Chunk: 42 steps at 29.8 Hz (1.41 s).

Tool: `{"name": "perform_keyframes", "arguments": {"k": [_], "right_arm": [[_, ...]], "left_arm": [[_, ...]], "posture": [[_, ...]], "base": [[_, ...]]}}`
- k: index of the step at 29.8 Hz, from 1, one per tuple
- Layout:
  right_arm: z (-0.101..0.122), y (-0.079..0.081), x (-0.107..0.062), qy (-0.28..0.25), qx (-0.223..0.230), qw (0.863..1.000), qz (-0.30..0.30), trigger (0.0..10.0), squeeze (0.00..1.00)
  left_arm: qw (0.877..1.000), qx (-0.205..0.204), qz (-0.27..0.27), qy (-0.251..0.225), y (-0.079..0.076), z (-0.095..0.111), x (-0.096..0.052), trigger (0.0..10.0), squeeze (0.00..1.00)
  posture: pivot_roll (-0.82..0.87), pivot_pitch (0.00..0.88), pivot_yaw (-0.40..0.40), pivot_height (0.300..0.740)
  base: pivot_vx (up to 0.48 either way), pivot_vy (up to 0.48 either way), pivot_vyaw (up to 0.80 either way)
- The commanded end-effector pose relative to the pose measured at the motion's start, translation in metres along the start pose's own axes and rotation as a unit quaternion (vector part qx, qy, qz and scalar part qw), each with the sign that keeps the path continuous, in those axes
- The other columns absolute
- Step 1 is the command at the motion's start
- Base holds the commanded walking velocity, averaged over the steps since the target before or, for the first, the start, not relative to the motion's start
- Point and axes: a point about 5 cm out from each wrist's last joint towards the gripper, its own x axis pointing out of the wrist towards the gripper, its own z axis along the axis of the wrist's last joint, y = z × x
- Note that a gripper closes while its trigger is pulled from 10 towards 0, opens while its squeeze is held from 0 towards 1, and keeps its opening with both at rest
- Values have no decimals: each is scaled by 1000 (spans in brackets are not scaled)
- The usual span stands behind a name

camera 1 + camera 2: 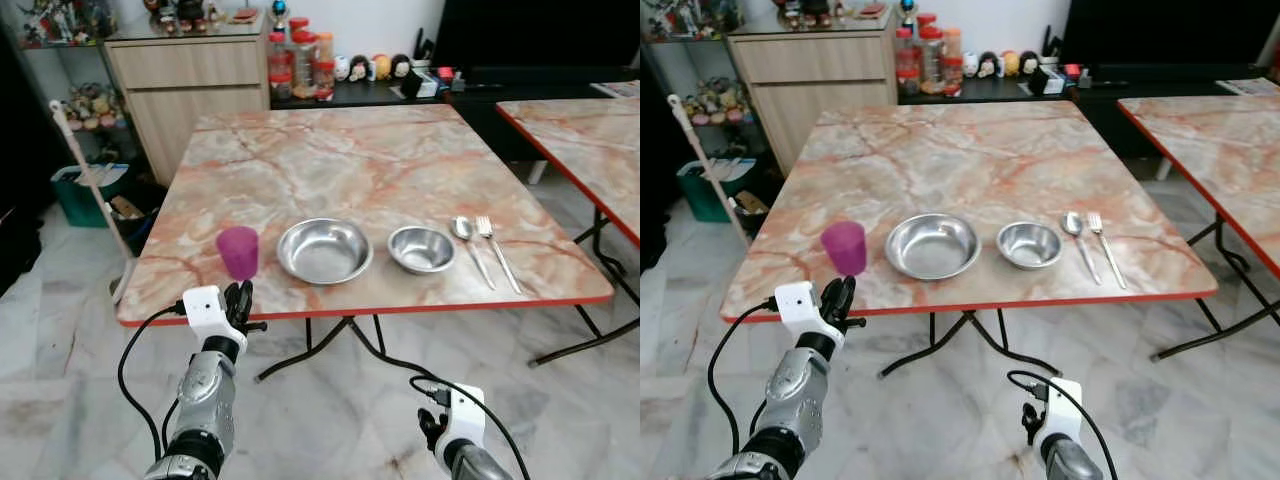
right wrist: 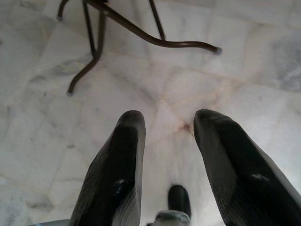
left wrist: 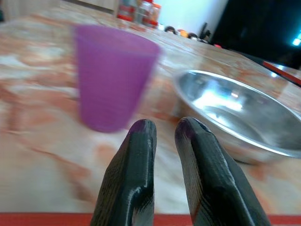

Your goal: Setting the table

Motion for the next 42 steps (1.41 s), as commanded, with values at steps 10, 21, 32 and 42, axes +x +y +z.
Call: {"name": "perform_keyframes", "arguments": {"k": [10,21,32,42], "right_arm": [[2,0,0,-4,-5,1000,-1,10000,0],[4,-1,1,-4,-6,1000,-1,10000,0],[3,-2,0,-2,-10,1000,-1,10000,0],[3,-3,0,-2,-6,1000,-2,10000,0]], "left_arm": [[1000,-1,6,10,0,-1,2,10000,0],[1000,0,8,4,-1,2,4,10000,0],[1000,-3,19,4,2,3,4,10000,0],[999,-21,30,-5,3,8,8,10000,0]], "posture": [[-96,0,2,740],[-95,0,-1,740],[-95,0,-5,740],[-101,0,-7,740]], "base": [[0,-183,0],[26,-31,0],[293,-340,0],[49,0,0]]}}
